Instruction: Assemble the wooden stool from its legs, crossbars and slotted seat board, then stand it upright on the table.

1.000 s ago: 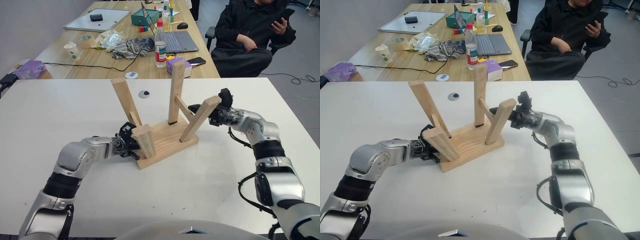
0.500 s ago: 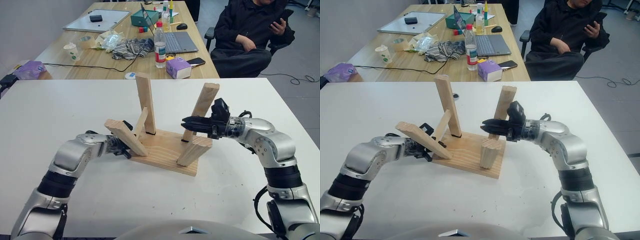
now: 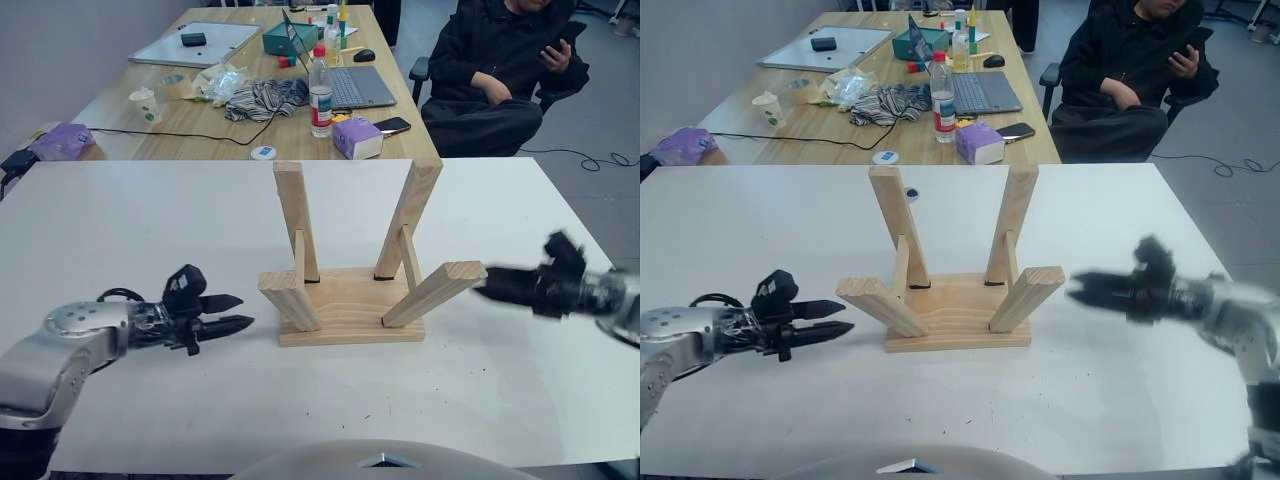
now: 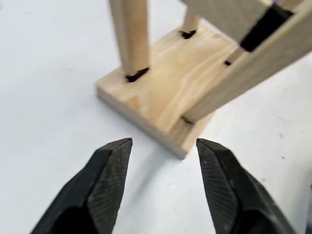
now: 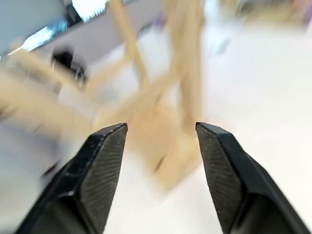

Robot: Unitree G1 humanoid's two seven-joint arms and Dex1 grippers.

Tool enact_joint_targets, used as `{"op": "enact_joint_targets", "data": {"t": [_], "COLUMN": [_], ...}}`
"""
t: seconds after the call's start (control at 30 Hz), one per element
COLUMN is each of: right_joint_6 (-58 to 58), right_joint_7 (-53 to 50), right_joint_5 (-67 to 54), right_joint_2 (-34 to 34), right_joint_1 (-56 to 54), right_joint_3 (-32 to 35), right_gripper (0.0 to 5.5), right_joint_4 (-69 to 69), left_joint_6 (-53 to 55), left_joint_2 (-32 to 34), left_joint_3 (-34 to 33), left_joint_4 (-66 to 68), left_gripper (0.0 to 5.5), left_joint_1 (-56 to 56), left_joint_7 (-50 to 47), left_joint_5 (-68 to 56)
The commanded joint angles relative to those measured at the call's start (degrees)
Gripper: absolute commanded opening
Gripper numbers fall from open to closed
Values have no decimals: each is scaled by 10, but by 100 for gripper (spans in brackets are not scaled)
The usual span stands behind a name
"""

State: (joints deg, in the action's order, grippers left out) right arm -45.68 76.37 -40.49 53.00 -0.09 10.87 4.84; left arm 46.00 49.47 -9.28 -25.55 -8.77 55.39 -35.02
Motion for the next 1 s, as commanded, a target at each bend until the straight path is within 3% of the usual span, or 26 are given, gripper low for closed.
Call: {"op": "enact_joint_targets", "data": {"t": [0.03, 0.37, 0.5, 0.63, 0.73, 0.83, 0.93, 1.0], "right_joint_6": [40, 95, 85, -8, -165, -299, -291, -263], "right_joint_7": [-5, -79, -63, -30, 24, -5, -61, -90], "right_joint_5": [44, 95, 88, 33, -58, -114, -82, -58], "right_joint_2": [-12, -151, -156, -148, -132, -191, -235, -247], "right_joint_1": [14, -67, -76, -99, -172, -295, -337, -340], "right_joint_3": [-63, -166, -184, -198, -197, -155, -136, -128], "right_gripper": [309, 309, 219, 193, 193, 174, 157, 176], "right_joint_4": [18, -29, -27, -21, -35, -142, -225, -257], "left_joint_6": [-31, -65, -75, -14, 161, 337, 412, 422], "left_joint_2": [-65, -138, -159, -144, -132, -167, -240, -267], "left_joint_3": [68, 167, 182, 189, 116, 3, -72, -99], "left_joint_4": [-1, 79, 111, 107, 68, 151, 258, 269], "left_gripper": [277, 277, 213, 199, 188, 170, 163, 210], "left_joint_1": [7, 97, 116, 130, 170, 281, 366, 366], "left_joint_7": [-38, -36, -21, -12, -30, -108, -223, -268], "left_joint_5": [22, 48, 46, 21, -123, -222, -204, -191]}}
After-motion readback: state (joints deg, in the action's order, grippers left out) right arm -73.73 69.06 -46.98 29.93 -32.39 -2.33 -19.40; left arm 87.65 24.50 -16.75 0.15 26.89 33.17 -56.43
